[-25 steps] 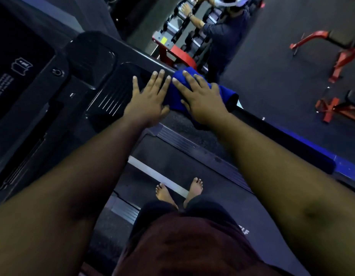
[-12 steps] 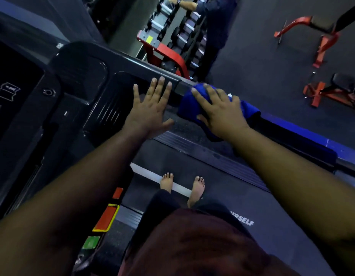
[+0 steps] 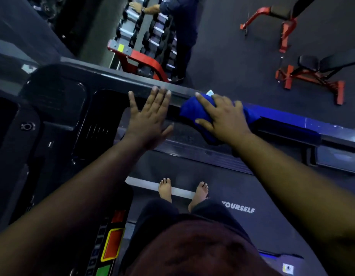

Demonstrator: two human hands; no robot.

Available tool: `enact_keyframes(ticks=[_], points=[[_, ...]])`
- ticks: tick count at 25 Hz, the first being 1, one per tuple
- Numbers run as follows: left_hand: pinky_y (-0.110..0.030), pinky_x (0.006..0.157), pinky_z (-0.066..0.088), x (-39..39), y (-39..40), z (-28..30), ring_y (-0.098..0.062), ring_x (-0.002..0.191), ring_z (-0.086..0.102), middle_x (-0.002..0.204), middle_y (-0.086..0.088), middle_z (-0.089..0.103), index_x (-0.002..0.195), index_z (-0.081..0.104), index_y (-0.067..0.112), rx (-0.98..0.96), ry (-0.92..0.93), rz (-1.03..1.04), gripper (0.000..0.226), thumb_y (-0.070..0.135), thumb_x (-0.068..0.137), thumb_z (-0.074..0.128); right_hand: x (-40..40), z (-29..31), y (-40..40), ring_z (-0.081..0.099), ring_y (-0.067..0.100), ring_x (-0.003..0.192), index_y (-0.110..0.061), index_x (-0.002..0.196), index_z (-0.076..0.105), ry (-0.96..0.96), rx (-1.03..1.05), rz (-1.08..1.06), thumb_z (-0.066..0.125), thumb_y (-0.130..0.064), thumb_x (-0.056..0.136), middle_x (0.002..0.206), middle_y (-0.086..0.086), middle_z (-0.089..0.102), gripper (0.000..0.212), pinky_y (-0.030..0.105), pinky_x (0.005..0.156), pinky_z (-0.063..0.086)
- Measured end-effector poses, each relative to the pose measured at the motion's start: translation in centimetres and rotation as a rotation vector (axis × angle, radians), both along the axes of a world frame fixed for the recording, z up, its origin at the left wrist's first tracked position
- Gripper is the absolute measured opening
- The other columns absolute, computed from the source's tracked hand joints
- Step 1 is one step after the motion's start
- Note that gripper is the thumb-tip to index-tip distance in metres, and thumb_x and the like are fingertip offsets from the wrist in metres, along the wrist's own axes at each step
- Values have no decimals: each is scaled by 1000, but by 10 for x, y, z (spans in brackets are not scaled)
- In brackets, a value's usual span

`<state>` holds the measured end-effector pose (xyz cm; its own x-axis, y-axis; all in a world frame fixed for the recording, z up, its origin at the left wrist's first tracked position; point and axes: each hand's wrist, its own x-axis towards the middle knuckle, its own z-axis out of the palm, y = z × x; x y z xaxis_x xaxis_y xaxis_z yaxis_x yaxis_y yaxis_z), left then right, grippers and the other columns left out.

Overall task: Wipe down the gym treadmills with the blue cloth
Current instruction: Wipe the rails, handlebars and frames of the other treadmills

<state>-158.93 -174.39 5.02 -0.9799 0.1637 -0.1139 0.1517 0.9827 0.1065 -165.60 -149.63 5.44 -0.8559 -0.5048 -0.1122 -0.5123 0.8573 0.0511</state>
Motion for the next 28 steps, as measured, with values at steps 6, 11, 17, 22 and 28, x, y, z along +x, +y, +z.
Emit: enact_keyframes(ticks=[6,11,17,22,28], points=[[-71,113,-9,-35,44,-4,-19,154,0,167,-7,-1,158,4,13,38,-9,-86,90,64,87,23,-10,-9,-36,46,32,126,-26,155,23,-69,20,-25,39,-65,92,144,10,46,75,55,98,35],[-72,113,-4,-33,81,-6,-20,154,4,167,-6,4,158,7,15,-37,7,-214,92,74,89,22,13,-13,125,54,35,114,-35,154,27,99,-55,-53,45,-64,88,135,13,52,75,47,88,41],[-68,117,-2,-32,129,-13,-19,154,5,167,-7,8,158,10,10,19,23,-199,95,74,91,31,-8,-16,78,54,33,116,-28,151,34,-9,2,-24,45,-69,86,135,10,54,78,48,90,40],[-67,116,-7,-38,143,-12,-21,154,-3,167,-3,2,158,5,15,-29,-15,-197,100,81,85,22,7,-20,210,56,35,109,-31,145,45,119,-117,-11,52,-62,87,130,13,56,66,44,82,42],[-62,117,-13,-38,145,-12,-18,153,-13,167,5,-6,158,-5,21,-26,-83,-167,101,84,82,15,6,-24,158,51,32,121,-25,148,39,81,-38,-183,34,-72,86,137,11,54,78,52,96,39]])
